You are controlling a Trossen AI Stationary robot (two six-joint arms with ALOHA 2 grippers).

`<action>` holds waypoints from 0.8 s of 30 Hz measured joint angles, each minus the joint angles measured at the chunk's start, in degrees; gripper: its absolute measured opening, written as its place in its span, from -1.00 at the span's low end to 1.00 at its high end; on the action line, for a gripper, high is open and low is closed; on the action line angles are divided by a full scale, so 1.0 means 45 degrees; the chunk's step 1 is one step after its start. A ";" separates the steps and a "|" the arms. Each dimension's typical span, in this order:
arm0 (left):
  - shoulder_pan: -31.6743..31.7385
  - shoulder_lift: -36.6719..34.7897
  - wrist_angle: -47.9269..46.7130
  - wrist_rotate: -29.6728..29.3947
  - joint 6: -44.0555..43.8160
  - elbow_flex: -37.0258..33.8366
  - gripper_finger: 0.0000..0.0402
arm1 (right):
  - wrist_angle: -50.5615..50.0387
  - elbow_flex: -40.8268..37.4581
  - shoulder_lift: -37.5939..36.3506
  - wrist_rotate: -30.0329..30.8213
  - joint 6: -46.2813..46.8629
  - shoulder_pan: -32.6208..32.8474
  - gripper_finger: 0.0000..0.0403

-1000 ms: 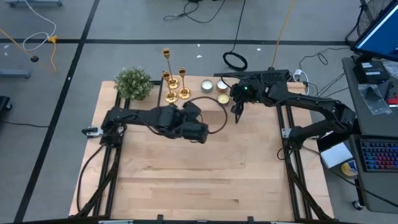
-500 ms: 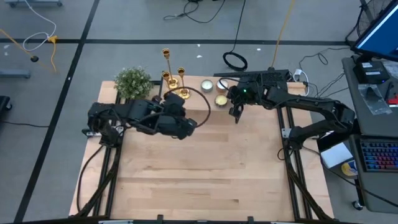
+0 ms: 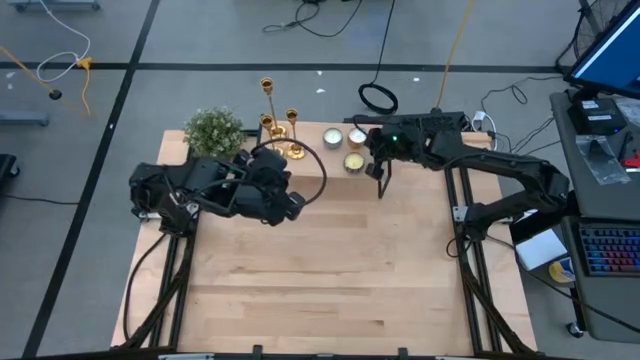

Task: Pick & Place candle stick holders
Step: Put the red and black scented candle on the shelf

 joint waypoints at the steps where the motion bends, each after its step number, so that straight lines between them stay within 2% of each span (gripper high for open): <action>1: 0.0000 0.0027 0.0005 0.0047 0.0129 -0.0001 -0.96 | -0.0485 0.0187 0.0000 -0.0015 -0.0018 0.0082 -1.00; 3: 0.0000 0.0035 0.0005 0.0078 0.0319 -0.0005 -0.96 | -0.1673 0.0306 -0.0074 -0.0185 -0.0022 0.0274 -1.00; 7: 0.0005 0.0011 0.0000 0.0073 0.0763 -0.0005 -0.99 | -0.2034 0.0394 -0.0086 -0.0648 0.0173 0.0829 -1.00; 18: -0.0112 0.0011 0.0007 -0.0022 0.1150 -0.0033 -0.98 | -0.1865 0.0362 0.0613 -0.0663 0.0425 0.1077 -1.00; 24: -0.0022 -0.0556 0.0015 -0.0160 0.0799 -0.1221 -0.98 | -0.0972 0.0389 0.0515 -0.0615 0.0425 0.1082 -1.00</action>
